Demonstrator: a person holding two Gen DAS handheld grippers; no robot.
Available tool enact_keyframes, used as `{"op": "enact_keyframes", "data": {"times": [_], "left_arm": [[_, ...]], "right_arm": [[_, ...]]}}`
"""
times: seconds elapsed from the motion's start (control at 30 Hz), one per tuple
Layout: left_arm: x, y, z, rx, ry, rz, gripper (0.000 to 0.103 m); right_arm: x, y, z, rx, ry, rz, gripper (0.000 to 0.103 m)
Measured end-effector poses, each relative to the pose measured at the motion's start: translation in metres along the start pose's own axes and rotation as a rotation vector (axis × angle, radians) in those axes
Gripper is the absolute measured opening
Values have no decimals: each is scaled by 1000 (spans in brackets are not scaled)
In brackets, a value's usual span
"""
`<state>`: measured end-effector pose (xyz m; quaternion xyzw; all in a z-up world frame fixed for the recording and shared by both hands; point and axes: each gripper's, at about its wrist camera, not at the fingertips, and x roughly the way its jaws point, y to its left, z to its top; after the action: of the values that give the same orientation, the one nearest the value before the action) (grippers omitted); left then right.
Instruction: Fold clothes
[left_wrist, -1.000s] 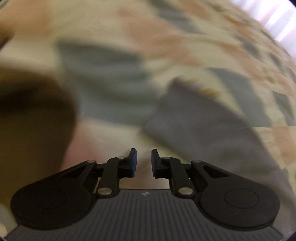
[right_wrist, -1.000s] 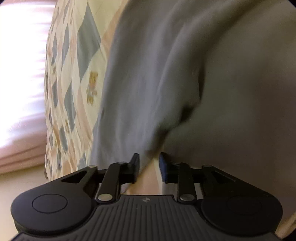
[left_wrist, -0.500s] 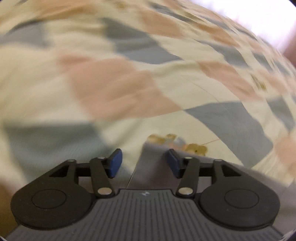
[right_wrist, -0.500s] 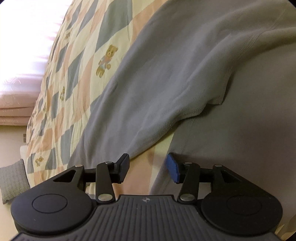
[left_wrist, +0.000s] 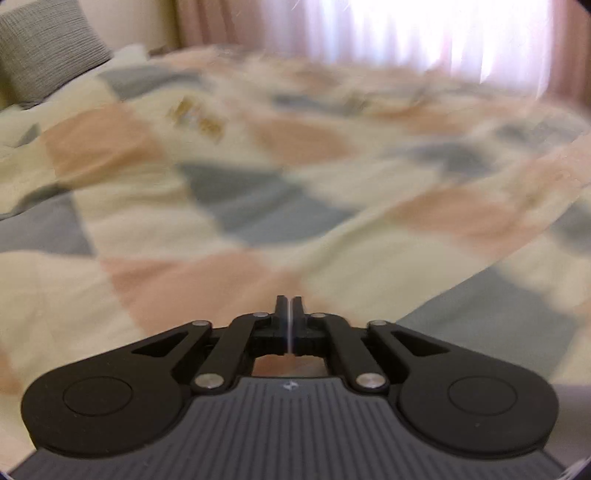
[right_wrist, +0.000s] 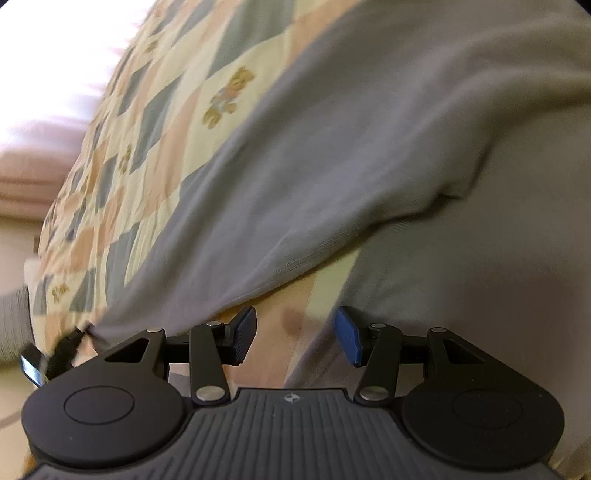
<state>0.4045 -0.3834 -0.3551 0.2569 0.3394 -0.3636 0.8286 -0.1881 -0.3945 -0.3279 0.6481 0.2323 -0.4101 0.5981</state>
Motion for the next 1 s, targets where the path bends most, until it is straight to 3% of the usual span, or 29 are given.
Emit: {"op": "enact_keyframes", "data": {"times": [0.07,0.1,0.2,0.3,0.33,0.53,0.67,0.8,1.0], "left_arm": [[21,-5,-10,65,107,120,4],[20,-1,-16,36,127,133,4],[-10,6,-23,-101,123,77,6],[-54,-6,-36,-148,156,-33,10],[-72,-16,-44,-165,179,-102,12],[-171,-114,-94,-171,291,-442,15],[-221,-186,-127,-180,352,-528,20],[-259,-239,-151,-247,370,-530,23],[-293,-296,-188,-371,400,-465,23]], "right_arm": [[2,2,-3,-26,4,13,52],[2,3,-4,-36,8,18,52],[-10,0,-1,-63,4,56,52],[-37,-11,10,-89,-37,92,53],[-48,-17,16,-102,-59,86,53],[-117,-61,80,-217,-227,-22,52],[-150,-95,140,-331,-301,-83,43],[-159,-136,210,-411,-303,-85,45],[-132,-181,293,-538,-112,26,59]]}}
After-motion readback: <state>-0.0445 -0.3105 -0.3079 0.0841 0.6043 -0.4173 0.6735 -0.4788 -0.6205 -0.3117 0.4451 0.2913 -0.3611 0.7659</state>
